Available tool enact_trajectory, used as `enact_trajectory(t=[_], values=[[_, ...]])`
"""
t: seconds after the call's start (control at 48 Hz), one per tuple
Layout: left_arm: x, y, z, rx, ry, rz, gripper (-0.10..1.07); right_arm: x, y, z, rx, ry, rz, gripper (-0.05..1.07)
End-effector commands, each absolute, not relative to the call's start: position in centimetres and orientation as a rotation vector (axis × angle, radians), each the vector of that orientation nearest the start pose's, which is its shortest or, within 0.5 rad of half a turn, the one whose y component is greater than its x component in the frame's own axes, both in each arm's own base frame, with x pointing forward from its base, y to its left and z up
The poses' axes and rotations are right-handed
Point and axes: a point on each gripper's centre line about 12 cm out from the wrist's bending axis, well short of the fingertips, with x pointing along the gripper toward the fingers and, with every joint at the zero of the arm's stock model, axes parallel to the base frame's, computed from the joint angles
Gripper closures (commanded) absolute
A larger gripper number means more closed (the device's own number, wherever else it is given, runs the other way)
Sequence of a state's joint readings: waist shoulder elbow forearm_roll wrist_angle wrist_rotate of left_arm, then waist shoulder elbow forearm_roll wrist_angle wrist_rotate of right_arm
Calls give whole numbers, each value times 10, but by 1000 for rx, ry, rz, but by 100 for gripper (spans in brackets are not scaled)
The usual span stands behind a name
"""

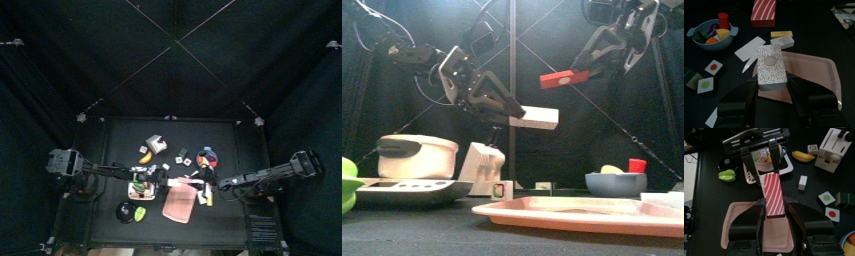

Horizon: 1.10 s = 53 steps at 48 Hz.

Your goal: Place salmon near egg

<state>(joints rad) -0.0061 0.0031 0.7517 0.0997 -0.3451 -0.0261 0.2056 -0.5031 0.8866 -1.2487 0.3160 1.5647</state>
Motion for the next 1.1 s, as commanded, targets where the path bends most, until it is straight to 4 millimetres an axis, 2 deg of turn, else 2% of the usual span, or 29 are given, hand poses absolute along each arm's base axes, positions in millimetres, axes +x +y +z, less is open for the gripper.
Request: enact_trajectory(t=[0.0, 0.229, 0.417, 0.75, 1.083], values=[[389, -5, 189, 60, 365, -49, 54, 285, 24, 261, 225, 427, -166, 50], [389, -5, 189, 63, 364, -49, 54, 275, 32, 250, 421, 490, -189, 50], [388, -5, 190, 61, 362, -49, 54, 251, 38, 236, 587, 600, -299, 50], [387, -5, 194, 63, 353, -49, 54, 212, 71, 229, 646, 787, -518, 50], [384, -8, 196, 61, 347, -54, 54, 178, 102, 203, 723, 730, -747, 50]])
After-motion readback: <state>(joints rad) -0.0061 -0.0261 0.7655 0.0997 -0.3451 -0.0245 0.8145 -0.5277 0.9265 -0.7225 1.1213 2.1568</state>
